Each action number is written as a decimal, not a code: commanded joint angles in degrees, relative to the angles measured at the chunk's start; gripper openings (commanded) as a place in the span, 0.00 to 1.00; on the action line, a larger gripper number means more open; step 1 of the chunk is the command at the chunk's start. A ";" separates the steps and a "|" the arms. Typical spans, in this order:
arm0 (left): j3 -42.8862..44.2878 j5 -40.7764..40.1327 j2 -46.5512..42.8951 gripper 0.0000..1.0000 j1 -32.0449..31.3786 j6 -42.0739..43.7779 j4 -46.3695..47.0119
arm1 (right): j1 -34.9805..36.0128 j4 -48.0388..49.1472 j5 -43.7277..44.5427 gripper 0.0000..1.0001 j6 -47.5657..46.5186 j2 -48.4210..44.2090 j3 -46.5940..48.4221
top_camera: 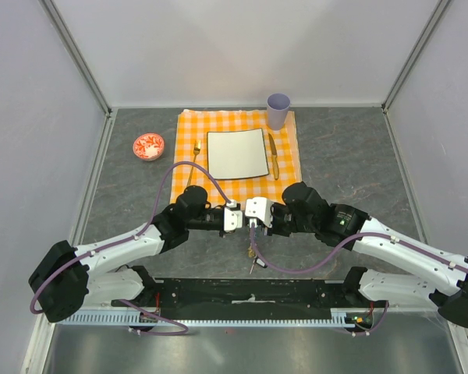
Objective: Put the keys on the keyring
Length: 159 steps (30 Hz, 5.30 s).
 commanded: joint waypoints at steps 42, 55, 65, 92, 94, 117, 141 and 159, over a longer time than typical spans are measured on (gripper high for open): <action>1.37 1.70 -1.66 0.02 -0.16 1.11 3.83 | 0.18 1.66 -0.19 0.00 0.96 0.17 0.26; 1.37 2.58 -1.84 0.02 -0.25 0.94 4.10 | 0.18 1.83 -0.46 0.00 1.05 0.35 0.26; 1.19 3.81 -1.84 0.02 -0.51 0.41 5.32 | 0.18 2.18 -1.25 0.00 1.22 0.44 0.26; 0.32 3.46 -1.93 0.02 -2.00 -0.12 8.23 | -0.08 3.68 -3.27 0.00 2.80 1.23 0.18; 0.14 2.23 -1.93 0.02 -2.70 0.58 8.31 | -0.35 3.59 -3.79 0.00 3.15 1.40 0.44; -3.11 -4.63 -5.27 0.02 -4.99 1.99 12.27 | -4.22 3.50 -8.02 0.00 5.09 1.58 1.32; -2.67 -7.09 -5.71 0.02 -4.99 -7.76 13.50 | -4.39 5.17 -11.18 0.00 3.42 1.31 -0.79; -4.70 -6.91 -5.09 0.02 -4.99 -6.01 15.96 | -4.39 6.32 -6.70 0.25 7.02 0.18 0.26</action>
